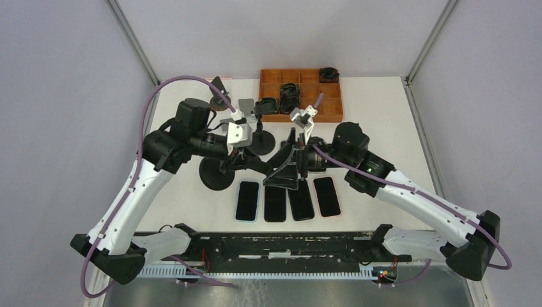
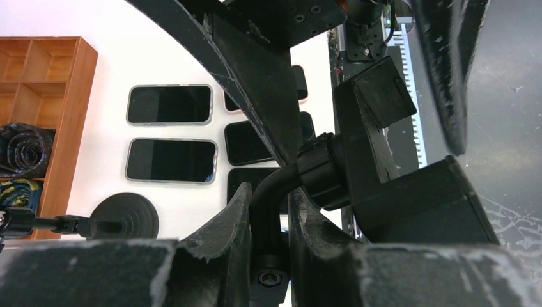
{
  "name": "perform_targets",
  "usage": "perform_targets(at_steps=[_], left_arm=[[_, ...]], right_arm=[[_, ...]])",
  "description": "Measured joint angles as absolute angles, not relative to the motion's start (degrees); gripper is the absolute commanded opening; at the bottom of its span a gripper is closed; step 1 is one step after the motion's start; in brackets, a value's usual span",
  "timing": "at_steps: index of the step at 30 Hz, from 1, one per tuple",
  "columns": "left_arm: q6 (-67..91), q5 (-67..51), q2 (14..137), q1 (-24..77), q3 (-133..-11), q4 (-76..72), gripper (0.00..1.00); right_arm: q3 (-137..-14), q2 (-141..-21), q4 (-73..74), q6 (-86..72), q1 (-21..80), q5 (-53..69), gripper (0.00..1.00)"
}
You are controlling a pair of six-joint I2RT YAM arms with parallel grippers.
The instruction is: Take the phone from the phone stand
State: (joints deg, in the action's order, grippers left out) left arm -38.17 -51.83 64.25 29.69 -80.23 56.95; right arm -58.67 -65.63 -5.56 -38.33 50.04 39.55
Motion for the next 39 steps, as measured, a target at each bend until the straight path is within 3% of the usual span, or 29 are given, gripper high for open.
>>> perform_targets(at_steps=[4,9,10,12,13,20,21,39], left_arm=[[-39.99,-51.03,64.25,29.69,-80.09,58.46,0.02],[-41.87,-49.74,64.23,29.69,-78.7,59.81,0.03],[-42.09,-49.45,64.23,29.69,-78.59,60.18,0.06],[-42.35,-47.72,64.12,29.36,-78.56,60.99,0.24],[-42.37,-47.37,64.12,29.06,-78.56,61.25,0.35],[-42.39,-46.59,64.1,28.21,-78.41,61.12,0.95],[-42.41,-46.59,64.12,28.18,-78.41,60.88,0.99],[-42.02,-48.25,66.41,29.45,-84.86,65.3,1.0]], right_arm=[[-59.18,-67.29,-6.24,-39.35,50.52,38.37,0.6],[-60.12,-68.51,-7.73,-40.69,50.52,37.78,0.25],[-60.27,-68.84,-7.68,-41.17,50.52,37.65,0.18],[-60.31,-69.45,-7.27,-41.67,50.48,37.43,0.03],[-60.31,-69.56,-6.83,-41.58,50.43,37.21,0.0],[-61.01,-68.64,-2.26,-37.58,52.01,39.38,0.0],[-61.08,-68.23,-1.45,-37.12,52.21,39.55,0.0],[-63.55,-61.89,20.4,-31.11,44.1,20.23,0.0]])
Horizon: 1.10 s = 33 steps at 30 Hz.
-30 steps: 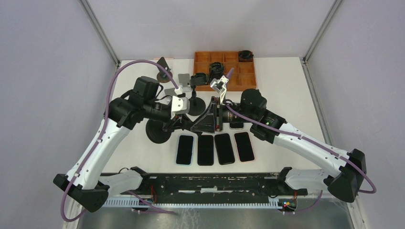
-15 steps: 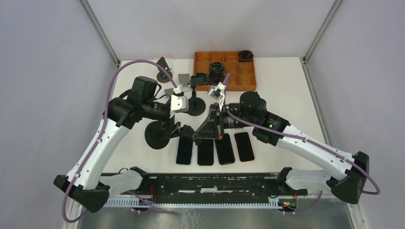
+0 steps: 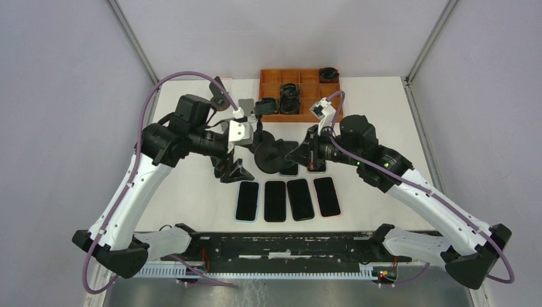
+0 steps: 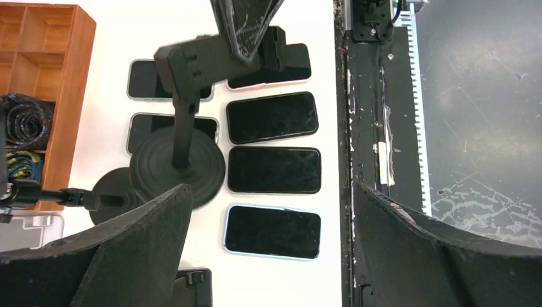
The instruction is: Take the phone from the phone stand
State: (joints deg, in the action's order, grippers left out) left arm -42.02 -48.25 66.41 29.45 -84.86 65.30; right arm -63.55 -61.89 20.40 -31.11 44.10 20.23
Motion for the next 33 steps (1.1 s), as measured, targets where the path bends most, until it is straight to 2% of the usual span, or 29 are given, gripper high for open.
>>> perform_targets(at_steps=[9,18,33], left_arm=[[-33.65,-46.11,70.08,28.4,-93.56,65.49,1.0],[-29.78,-48.47,78.3,14.96,-104.31,67.48,1.0],[-26.24,-41.82,75.26,6.28,-95.26,63.35,1.0]], right_arm=[[-68.66,-59.31,31.16,-25.3,32.4,15.42,0.0],[-76.6,-61.87,37.17,-20.21,22.63,5.72,0.0],[-76.2,-75.42,34.02,-20.58,-2.68,10.61,0.0]])
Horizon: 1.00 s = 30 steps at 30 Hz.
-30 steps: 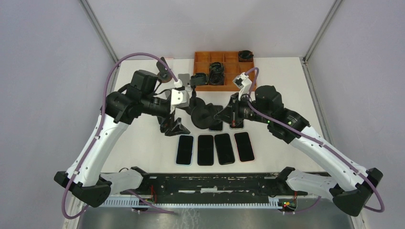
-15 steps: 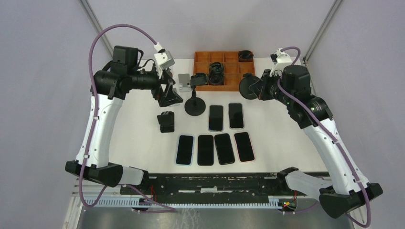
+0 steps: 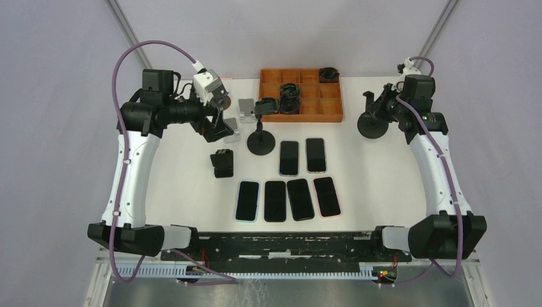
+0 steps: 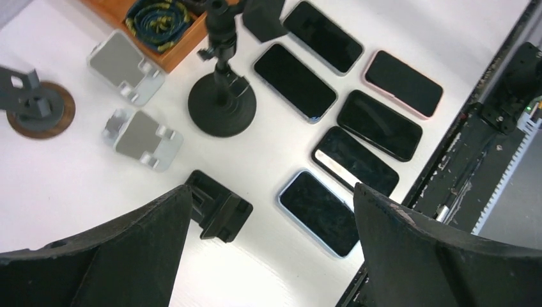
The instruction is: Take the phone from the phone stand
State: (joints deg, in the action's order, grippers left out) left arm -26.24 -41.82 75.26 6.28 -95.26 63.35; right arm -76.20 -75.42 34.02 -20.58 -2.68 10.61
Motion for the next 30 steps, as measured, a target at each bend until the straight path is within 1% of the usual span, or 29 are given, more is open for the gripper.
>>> perform_targets(at_steps=[6,13,14,18,19,20,23,24,30], left_arm=[[-24.05,-38.41,72.27,4.05,-85.67,57.6,1.0],[-23.38,-36.29,71.59,1.69,-81.14,52.73,1.0],[-23.33,-36.07,71.48,1.45,-80.64,52.07,1.0],[-22.52,-35.55,70.94,0.71,-78.67,49.3,1.0],[-22.33,-35.38,70.85,0.62,-78.17,48.66,1.0],[-22.06,-35.03,70.83,0.51,-77.71,48.1,1.0],[-21.5,-34.35,70.83,0.43,-76.55,46.54,1.0],[-21.26,-34.17,70.83,0.4,-76.27,46.06,1.0],[-19.05,-32.18,69.6,-0.73,-71.61,40.18,1.0]], right_arm=[[-76.27,-84.14,30.52,-21.85,-6.35,14.7,0.0],[-81.71,-90.61,28.18,-22.22,-7.46,15.99,0.0],[-82.04,-91.22,27.51,-22.28,-7.79,16.21,0.04],[-82.65,-92.88,25.89,-23.09,-9.06,17.98,0.31],[-82.65,-93.08,25.5,-23.35,-9.17,18.31,0.42],[-82.65,-93.23,24.91,-23.51,-9.19,18.74,0.51],[-82.13,-93.51,23.22,-23.42,-9.34,19.33,0.91],[-81.82,-93.51,23.03,-23.73,-9.39,19.42,0.98],[-79.99,-92.84,23.16,-23.07,-8.69,17.85,0.98]])
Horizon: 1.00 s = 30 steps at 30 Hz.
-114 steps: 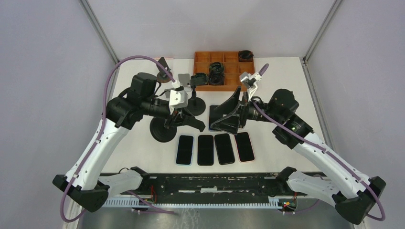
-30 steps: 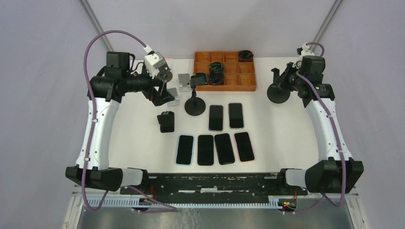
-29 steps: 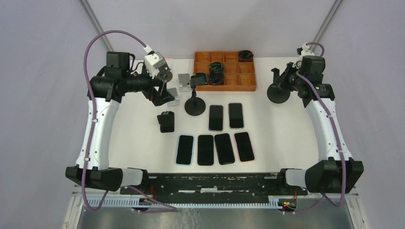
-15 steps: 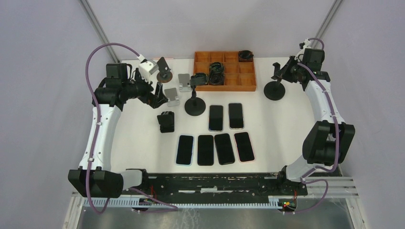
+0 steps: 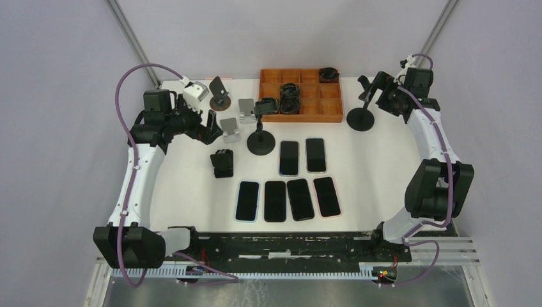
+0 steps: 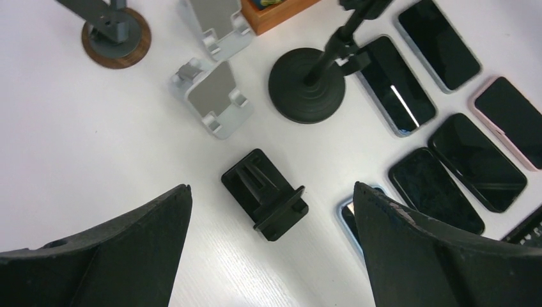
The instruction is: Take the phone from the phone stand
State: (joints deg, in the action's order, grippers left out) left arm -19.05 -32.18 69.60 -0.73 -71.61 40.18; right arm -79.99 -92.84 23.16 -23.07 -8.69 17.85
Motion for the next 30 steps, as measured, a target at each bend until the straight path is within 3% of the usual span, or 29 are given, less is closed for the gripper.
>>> perform_targets(at_steps=[8,18,25,30], left_arm=[[-15.68,-27.88,69.65,-2.28,-64.84,31.9,1.0],[-13.1,-25.3,76.18,-3.31,-55.18,18.48,1.0],[-10.48,-24.08,82.15,-3.31,-45.76,3.66,1.0],[-8.38,-24.08,83.07,-3.42,-37.1,-10.37,1.0]], right_arm=[[-69.63,-78.35,22.31,-22.09,-5.48,7.05,0.98],[-42.61,-59.66,9.17,-24.08,-2.44,-11.4,0.98],[-17.17,-50.92,-13.61,-17.98,5.69,-32.14,0.98],[-9.61,-55.4,-27.57,-12.29,6.13,-39.88,0.98]])
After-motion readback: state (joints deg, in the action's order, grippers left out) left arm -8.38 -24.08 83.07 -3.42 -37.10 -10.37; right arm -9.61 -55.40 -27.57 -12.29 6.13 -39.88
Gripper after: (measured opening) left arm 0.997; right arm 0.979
